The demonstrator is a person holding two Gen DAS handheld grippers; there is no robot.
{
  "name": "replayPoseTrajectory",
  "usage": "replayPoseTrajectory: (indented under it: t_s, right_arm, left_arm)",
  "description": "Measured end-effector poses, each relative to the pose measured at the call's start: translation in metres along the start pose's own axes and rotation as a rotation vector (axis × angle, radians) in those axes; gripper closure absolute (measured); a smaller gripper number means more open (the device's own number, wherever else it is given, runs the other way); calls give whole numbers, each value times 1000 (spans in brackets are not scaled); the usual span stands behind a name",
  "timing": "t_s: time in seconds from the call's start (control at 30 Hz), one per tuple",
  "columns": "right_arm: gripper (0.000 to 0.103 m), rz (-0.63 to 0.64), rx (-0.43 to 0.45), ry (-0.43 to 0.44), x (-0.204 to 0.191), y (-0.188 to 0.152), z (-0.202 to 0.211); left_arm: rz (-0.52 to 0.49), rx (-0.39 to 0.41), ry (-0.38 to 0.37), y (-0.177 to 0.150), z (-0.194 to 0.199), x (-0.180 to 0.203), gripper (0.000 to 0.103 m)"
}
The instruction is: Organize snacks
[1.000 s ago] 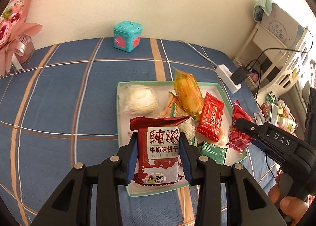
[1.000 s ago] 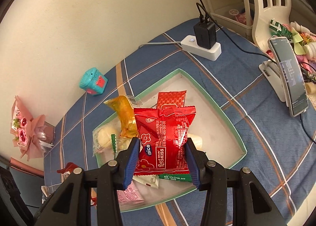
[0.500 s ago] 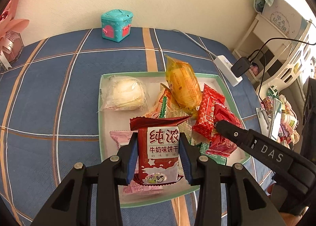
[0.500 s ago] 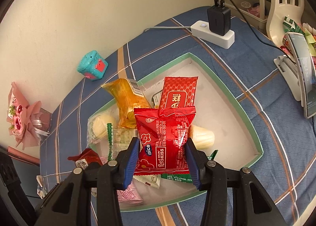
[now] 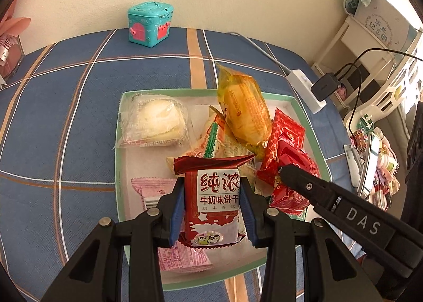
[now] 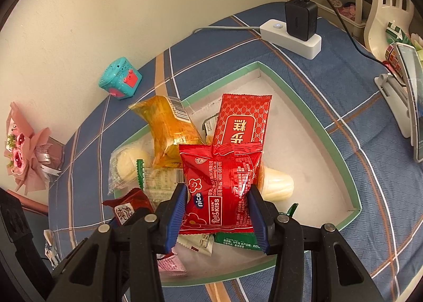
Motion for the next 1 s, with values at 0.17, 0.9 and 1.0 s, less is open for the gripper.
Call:
replayPoseTrajectory:
  t_s: [0.17,0.9,1.0]
  right_arm:
    - [53,12,5,6,-5,0,-1]
    - [32,45,25,-67,-9,2,10]
    - [29,51,37,-80,-10,2,16]
  left_arm:
    - [-17,3,1,3,-3,2,63]
    - [3,-28,119,0,12,-11,22]
    - [4,-30,182,-2,21,-22,14]
Point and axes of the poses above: each gripper's, at about its wrist camera, not at the fingertips, and z roughly against the way its jaws point, x to its right, y to its top, the point moved 5 cm from there along -z, roughly the way its jaws point, and after that the axes turned 14 degrees about -z, right-handed, at the moved point
